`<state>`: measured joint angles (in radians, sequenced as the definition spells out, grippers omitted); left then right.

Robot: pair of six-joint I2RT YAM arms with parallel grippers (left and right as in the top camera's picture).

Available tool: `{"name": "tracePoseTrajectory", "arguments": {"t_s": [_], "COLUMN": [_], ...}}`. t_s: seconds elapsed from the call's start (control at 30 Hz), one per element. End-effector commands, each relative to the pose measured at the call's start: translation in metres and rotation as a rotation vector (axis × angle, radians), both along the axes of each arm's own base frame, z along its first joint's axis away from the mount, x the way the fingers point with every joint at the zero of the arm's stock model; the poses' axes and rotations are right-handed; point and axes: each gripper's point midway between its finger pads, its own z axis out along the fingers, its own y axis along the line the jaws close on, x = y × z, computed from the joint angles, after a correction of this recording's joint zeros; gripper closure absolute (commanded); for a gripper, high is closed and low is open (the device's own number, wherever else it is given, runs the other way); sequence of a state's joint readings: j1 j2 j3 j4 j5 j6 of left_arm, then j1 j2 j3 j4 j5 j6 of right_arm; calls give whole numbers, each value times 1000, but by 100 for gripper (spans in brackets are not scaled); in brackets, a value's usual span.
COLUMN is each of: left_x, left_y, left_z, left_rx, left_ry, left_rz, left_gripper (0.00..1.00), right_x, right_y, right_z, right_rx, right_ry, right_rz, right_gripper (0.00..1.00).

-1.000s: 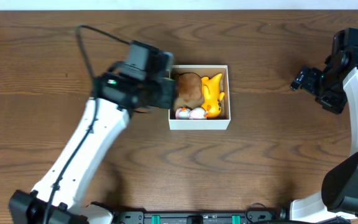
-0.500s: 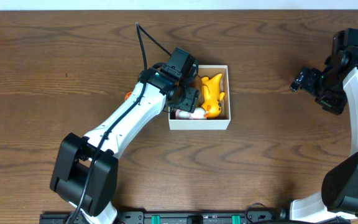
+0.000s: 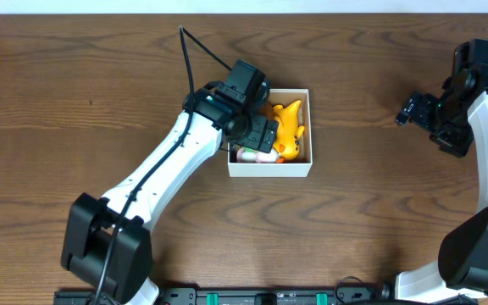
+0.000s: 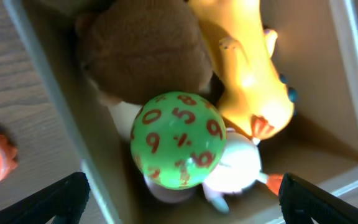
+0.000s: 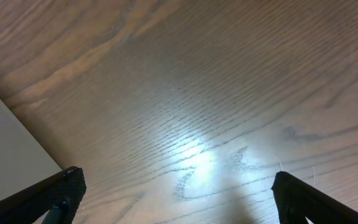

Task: Pack container
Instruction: 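Carry the green ball with the left gripper and drop it in the box, then lower the left gripper onto the orange round toy and grasp it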

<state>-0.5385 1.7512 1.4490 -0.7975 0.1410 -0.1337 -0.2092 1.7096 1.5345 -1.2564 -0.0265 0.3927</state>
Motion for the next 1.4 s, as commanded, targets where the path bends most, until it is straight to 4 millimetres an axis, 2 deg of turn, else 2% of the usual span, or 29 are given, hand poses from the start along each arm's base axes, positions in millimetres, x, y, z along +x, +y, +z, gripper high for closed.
{"name": "tracePoseTrajectory", "arguments": {"t_s": [0.0, 0.13, 0.27, 0.43, 0.5, 0.63, 0.8, 0.9, 1.07, 1.2, 1.3, 1.37], "left_x": [12, 13, 18, 33, 38, 43, 46, 46, 46, 47, 49, 49], "left_y": [10, 41, 92, 156, 173, 181, 186, 185, 185, 182, 175, 170], "left_z": [42, 69, 75, 58, 40, -3, -62, -84, -101, -106, -107, -107], "left_rx": [15, 139, 296, 335, 282, 153, 179, 193, 203, 207, 211, 214], "left_ry": [-103, -173, -205, -138, -58, 116, 260, 300, 330, 335, 319, 312], "left_rz": [36, 103, 226, 410, 454, 439, 449, 443, 440, 432, 386, 363], "left_gripper": [2, 2, 2, 0, 0, 0, 0, 0, 0, 1, 8, 7], "right_x": [1, 0, 0, 0, 0, 0, 0, 0, 1, 2, 3, 3], "right_y": [-2, -2, -2, -2, -2, -2, -2, -2, -2, -2, -2, -2], "right_z": [9, 9, 9, 9, 9, 9, 9, 9, 9, 9, 9, 9], "right_rx": [-18, -18, -18, -18, -18, -18, -18, -18, -18, -19, -20, -20], "right_ry": [-25, -24, -24, -24, -22, -23, -25, -24, -25, -30, -33, -33], "right_rz": [8, 7, 7, 8, 7, 7, 7, 8, 7, 7, 7, 7], "right_gripper": [1, 1, 1, 1, 1, 1, 1, 1, 1, 1, 1, 1]}}
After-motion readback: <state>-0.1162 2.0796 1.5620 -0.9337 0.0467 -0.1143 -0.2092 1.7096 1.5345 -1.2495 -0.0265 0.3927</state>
